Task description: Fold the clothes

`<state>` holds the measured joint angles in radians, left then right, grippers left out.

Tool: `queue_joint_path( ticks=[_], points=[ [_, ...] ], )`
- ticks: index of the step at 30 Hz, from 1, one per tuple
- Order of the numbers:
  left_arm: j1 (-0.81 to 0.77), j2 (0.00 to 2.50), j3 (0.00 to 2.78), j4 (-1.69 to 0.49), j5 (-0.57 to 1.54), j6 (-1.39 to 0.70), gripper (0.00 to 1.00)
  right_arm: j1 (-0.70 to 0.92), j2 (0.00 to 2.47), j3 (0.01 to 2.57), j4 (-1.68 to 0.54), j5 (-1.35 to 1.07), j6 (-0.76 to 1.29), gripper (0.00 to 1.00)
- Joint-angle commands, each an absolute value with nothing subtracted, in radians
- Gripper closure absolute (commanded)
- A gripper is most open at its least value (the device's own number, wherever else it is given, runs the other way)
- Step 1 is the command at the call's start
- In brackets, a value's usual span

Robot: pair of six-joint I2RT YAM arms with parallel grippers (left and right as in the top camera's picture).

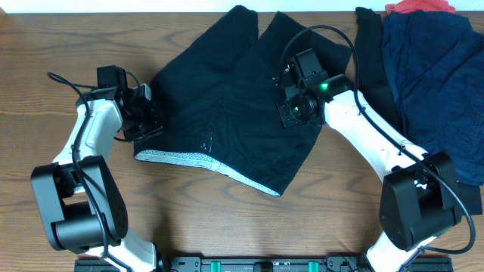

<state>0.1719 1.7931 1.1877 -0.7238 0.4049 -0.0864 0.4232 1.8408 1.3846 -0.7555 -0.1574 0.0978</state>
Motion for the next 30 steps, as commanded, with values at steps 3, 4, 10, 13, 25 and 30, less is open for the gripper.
queue_joint_path(
  ticks=[3, 4, 10, 13, 25, 30],
  points=[
    [0.174, 1.788, 1.182, -0.728, 0.408, -0.084, 0.92, 0.450, 1.841, 1.363, -0.750, -0.170, 0.101, 0.99],
    [0.175, 1.781, 1.182, -0.731, 0.408, -0.084, 0.92, 0.458, 1.846, 1.356, -0.750, -0.170, 0.101, 0.99],
    [0.180, 1.708, 1.184, -0.743, 0.408, -0.084, 0.92, 0.485, 1.869, 1.311, -0.728, -0.168, 0.117, 0.99],
    [0.180, 1.658, 1.185, -0.742, 0.407, -0.083, 0.92, 0.485, 1.896, 1.293, -0.710, -0.160, 0.137, 0.99],
    [0.180, 1.605, 1.184, -0.742, 0.373, -0.045, 0.83, 0.484, 2.006, 1.258, -0.673, -0.157, 0.164, 0.99],
    [0.180, 1.605, 1.184, -0.742, 0.373, -0.045, 0.83, 0.471, 2.062, 1.258, -0.665, -0.118, 0.193, 0.99]
  ],
)
